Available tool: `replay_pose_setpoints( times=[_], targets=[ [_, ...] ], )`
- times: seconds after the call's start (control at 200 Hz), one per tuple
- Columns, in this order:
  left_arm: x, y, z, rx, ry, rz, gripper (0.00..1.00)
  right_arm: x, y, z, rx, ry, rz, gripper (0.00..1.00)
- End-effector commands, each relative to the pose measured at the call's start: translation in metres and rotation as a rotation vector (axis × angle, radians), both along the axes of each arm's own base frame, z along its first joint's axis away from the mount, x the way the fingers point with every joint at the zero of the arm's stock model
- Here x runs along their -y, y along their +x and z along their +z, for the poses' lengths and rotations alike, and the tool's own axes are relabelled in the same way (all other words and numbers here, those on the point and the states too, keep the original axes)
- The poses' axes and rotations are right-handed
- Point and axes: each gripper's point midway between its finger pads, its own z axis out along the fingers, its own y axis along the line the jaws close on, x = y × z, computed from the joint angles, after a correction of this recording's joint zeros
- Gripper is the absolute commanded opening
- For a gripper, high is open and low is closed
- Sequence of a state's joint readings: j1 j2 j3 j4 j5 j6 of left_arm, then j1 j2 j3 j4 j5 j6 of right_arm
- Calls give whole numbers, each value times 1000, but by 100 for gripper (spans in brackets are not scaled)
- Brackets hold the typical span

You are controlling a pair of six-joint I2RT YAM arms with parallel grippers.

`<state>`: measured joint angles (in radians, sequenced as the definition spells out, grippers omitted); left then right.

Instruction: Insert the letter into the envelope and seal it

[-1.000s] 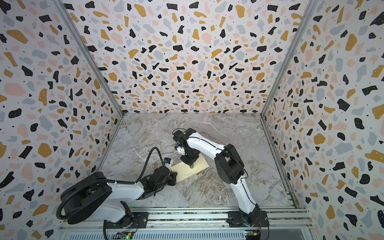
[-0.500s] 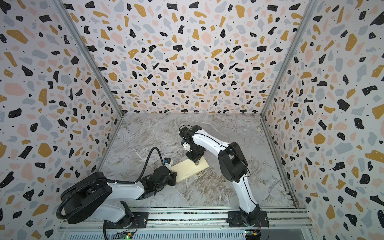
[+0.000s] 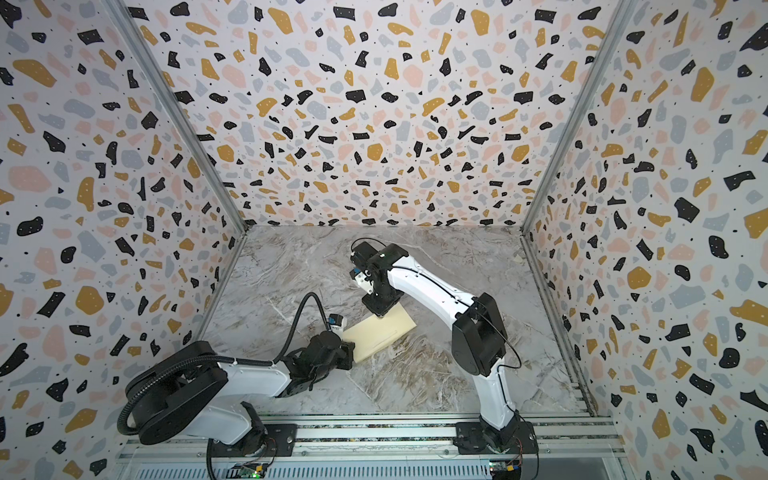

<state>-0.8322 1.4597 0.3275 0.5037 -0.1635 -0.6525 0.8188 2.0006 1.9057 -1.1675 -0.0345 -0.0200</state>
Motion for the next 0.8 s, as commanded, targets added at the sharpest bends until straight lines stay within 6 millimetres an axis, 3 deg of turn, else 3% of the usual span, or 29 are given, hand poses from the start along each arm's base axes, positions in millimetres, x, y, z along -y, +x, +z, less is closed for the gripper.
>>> replay_pose_setpoints(
  times=[0.0,0.345,0.791],
  targets=[
    [-21,-16,-33,-103,114,14,0,-5,-5,6,-10,13,6,0],
    [-21,-16,-32,-102,111,14,0,-17,-15,-36,-71,-95,59,0],
    [-22,-16,-33,-105,116,16,0,-21,-16,-61,-99,-158,80,0]
  ],
)
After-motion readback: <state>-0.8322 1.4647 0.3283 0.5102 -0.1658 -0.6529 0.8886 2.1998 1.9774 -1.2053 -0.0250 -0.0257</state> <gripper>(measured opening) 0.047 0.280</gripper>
